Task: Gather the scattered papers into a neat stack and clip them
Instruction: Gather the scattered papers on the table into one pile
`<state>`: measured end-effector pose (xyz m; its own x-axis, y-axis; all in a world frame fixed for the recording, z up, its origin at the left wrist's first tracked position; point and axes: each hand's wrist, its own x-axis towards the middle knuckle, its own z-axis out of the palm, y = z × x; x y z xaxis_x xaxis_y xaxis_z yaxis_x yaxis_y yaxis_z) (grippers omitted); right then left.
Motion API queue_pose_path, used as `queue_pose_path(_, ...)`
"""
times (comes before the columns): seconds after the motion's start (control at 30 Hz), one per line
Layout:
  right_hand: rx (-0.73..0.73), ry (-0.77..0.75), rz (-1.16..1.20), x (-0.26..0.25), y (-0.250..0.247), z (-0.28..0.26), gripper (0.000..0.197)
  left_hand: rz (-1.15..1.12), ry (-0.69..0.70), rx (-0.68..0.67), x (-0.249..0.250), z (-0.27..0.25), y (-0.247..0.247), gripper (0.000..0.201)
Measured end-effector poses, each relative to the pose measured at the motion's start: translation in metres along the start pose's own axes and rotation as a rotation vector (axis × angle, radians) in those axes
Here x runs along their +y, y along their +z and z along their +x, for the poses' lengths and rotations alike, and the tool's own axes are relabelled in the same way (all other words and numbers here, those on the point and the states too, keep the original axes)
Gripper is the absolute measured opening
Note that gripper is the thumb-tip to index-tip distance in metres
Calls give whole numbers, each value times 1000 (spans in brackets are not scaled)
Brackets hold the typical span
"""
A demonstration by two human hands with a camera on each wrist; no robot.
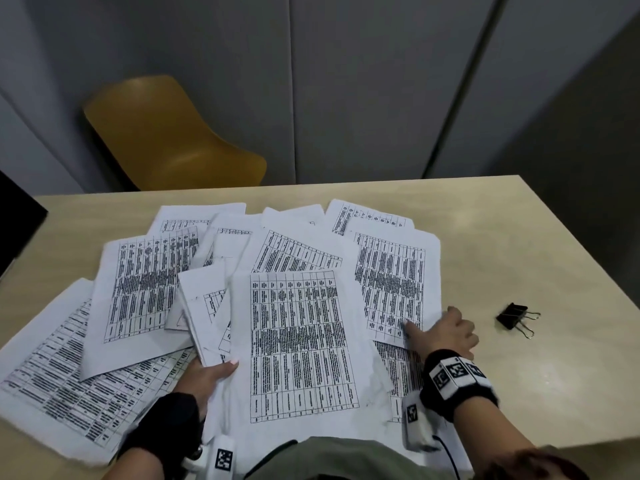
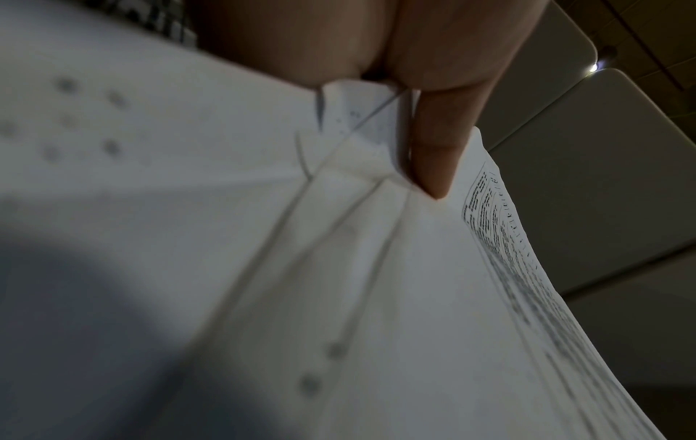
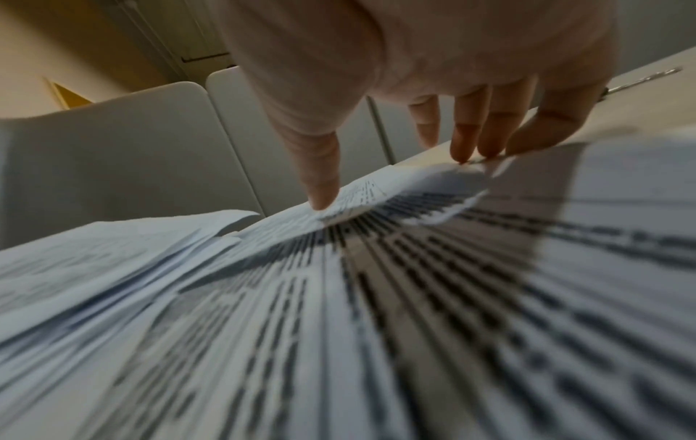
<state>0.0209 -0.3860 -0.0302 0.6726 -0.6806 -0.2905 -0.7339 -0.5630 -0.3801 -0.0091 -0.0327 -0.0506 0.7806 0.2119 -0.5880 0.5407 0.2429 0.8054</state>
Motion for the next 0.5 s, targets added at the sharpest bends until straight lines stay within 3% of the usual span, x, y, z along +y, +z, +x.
queue_pose_path(0.07,-52,-1,48,-3,-4,4,85,16,0,-7,1,-1,0,35)
queue_pose_path(0.2,-201,-37,159,-6,-4,6,54,11,14,-11,0,1,-1,35)
queue_pose_path(0.3,-291,-19,280,-5,2,8,43,8,12,-10,0,1,0,35)
queue_pose_path(0.5,-160,42,431,-15,-12,23,38,-2,14,5,-1,2,0,36)
